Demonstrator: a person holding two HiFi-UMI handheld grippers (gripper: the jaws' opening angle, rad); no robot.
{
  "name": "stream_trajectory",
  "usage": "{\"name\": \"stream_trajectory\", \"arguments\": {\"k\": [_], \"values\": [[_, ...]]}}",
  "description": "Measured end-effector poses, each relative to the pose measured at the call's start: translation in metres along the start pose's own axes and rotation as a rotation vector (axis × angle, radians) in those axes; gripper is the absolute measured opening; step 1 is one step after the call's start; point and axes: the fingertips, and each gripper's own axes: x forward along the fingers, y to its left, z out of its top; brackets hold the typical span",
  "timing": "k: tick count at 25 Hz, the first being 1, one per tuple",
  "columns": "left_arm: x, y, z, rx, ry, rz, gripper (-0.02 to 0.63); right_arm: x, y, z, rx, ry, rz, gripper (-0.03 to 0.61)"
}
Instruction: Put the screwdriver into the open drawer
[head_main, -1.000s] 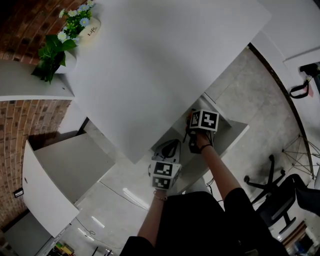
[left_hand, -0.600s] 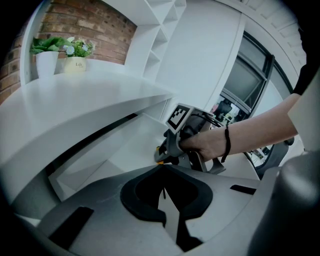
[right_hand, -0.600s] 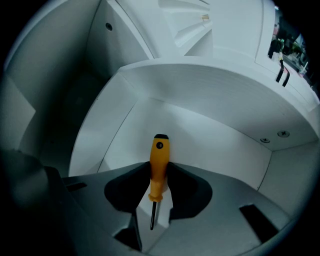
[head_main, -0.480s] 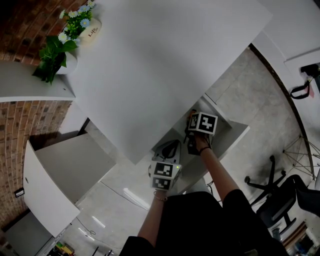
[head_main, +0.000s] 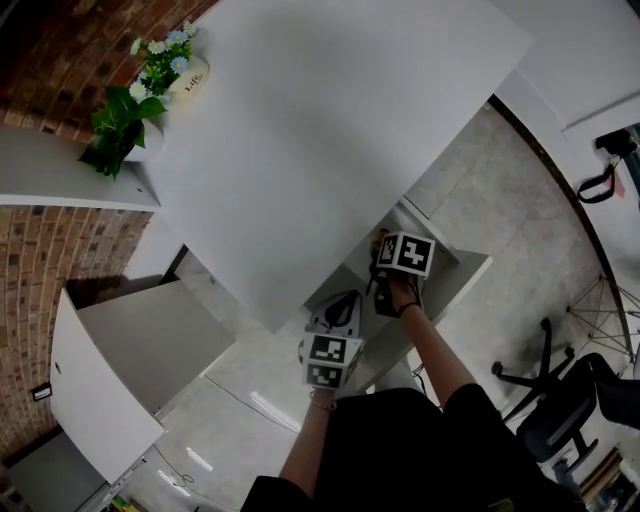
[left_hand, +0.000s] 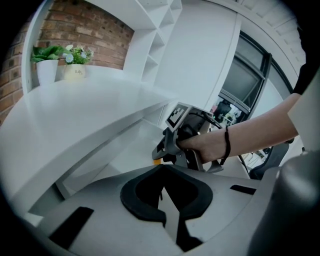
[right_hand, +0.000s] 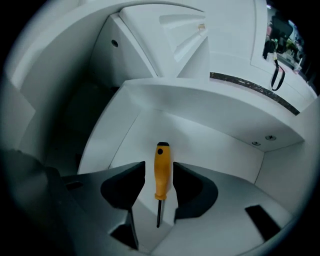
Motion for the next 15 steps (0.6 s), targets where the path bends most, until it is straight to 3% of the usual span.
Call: {"name": "stream_trajectory", "arguments": {"k": [3, 8, 15], "values": [[-0.003, -0.004, 0.007, 0.007, -0.016, 0.002, 0.008, -0.012, 0.003, 0.003, -0.006, -0.01, -0.001, 0.159], [-0.013, -0.011, 0.018, 0.03, -0.043, 0.003, 0.009, -0.034, 0.015, 0.007, -0.037, -0.042, 0.023, 0.096], [-0.035, -0.021, 0.036, 0.028, -0.097, 0.003, 0.009, -0.075, 0.036, 0.015, -0.081, -0.106, 0.103, 0.029]]}}
